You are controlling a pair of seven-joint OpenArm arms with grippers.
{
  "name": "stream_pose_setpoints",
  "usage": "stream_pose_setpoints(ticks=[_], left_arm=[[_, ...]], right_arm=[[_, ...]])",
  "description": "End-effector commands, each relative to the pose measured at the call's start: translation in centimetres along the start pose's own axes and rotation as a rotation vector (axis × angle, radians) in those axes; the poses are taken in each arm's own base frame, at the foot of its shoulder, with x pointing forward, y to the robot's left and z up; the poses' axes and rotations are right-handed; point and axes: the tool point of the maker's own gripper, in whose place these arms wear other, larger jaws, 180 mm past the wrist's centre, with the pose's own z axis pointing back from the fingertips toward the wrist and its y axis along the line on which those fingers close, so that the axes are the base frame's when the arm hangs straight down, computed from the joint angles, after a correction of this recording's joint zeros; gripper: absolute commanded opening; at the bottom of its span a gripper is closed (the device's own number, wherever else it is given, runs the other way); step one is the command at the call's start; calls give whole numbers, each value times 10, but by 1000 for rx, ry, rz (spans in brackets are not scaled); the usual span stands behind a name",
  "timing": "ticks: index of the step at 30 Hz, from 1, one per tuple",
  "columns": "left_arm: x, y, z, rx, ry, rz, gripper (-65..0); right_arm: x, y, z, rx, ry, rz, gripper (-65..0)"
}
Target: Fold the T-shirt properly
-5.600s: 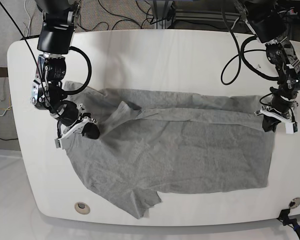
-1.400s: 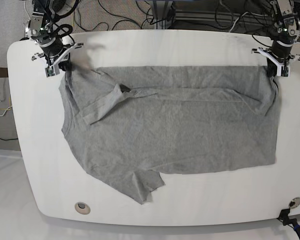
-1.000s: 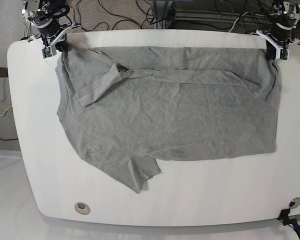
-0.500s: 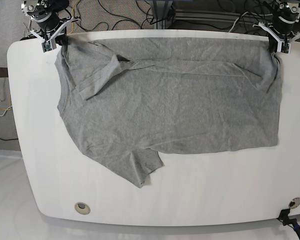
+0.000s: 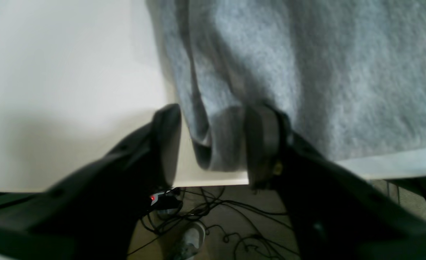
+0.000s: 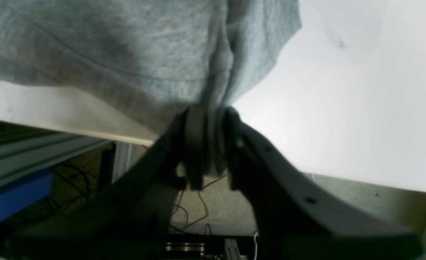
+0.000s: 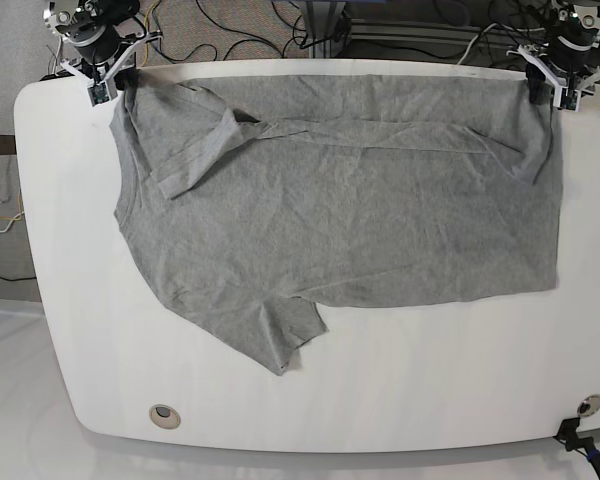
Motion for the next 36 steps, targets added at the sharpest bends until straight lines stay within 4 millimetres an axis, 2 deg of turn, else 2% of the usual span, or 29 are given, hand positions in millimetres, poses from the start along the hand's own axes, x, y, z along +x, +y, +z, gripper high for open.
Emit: stream_pose_setpoints(ticks=[1,7,10,13,17,20,25,31,33,36], left_arm=[[4,-2,4,-11,5,-34,-363],[31,-1,9,-2,-58,-69,-362],[43,13,16,41,-86,-81,-362],[55,18,20,58,-116,-93,-362],[86,20,14,78,-200,-87,-366],[104,9,6,77,-258,-27,-366],[136,-16,-8,25,-341,3,-366],[156,-37,-16,-19,-394,31,-367],[159,-48,-18,-43,-401,39,-367],[164,-54,-19,-58,-412,38,-367]], right_arm=[[17,-2,7,-6,-47,32,-531],[44,-1,12,-18,-112,63,-526],[51,-13,14,-50,-113,67,-526],[62,-15,14,-56,-138,76,-526],[92,-15,10,-62,-212,85,-529],[115,3,0,-14,-266,92,-531],[134,35,-10,59,-317,76,-531],[152,71,-19,142,-358,77,-532],[158,78,-21,162,-369,86,-532],[164,84,-21,173,-384,84,-532]])
